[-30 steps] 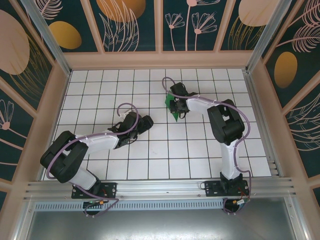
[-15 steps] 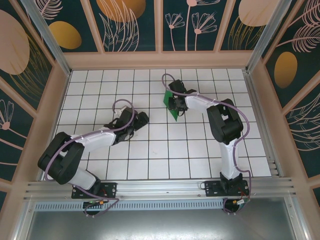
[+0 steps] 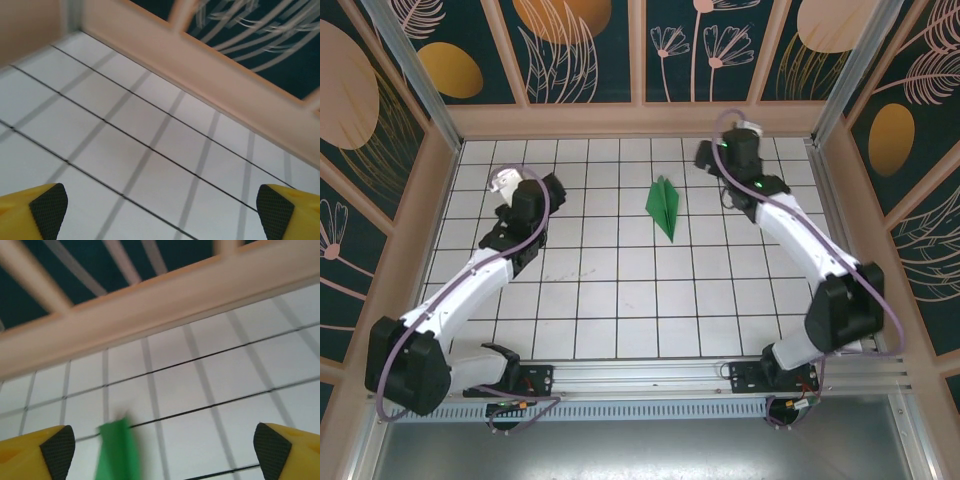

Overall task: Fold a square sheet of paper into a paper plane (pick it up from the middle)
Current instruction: Move the paper plane to the top-center of the table, then reset both arms

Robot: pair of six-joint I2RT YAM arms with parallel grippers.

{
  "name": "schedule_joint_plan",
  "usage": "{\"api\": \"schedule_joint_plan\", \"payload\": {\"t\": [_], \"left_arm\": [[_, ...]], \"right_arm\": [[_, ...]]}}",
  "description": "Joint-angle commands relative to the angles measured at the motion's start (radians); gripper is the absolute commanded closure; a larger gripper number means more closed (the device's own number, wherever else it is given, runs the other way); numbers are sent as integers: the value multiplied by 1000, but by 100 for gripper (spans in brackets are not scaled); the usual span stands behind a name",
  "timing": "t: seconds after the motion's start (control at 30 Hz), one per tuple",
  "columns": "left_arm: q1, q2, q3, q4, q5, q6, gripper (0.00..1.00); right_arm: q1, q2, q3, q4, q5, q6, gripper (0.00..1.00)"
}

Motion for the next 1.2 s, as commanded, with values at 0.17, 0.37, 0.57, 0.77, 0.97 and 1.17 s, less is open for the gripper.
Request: {"api": "schedule_joint_plan", "payload": {"t": [0.17,0.37,0.57,0.77,0.97,1.17], "left_arm": [[105,-144,-372,315,-249,196,1],[179,-160,-496,533,-203,327,1],[263,-46,-610,871,9,490,1],[304,70,-662,1168,249,605,1],[370,190,-656,1323,440,589,1],[372,322,-661,1451,440,584,1]], "right_arm": [[-232,-196,-422,297,194,-69,1],[-308,-174,-675,592,157,-133,1],[-312,-93,-771,849,77,-235,1],[-330,-22,-851,1102,-83,-313,1],[-344,52,-912,1268,-189,-333,1],[-359,59,-960,1358,-263,-341,1]]}}
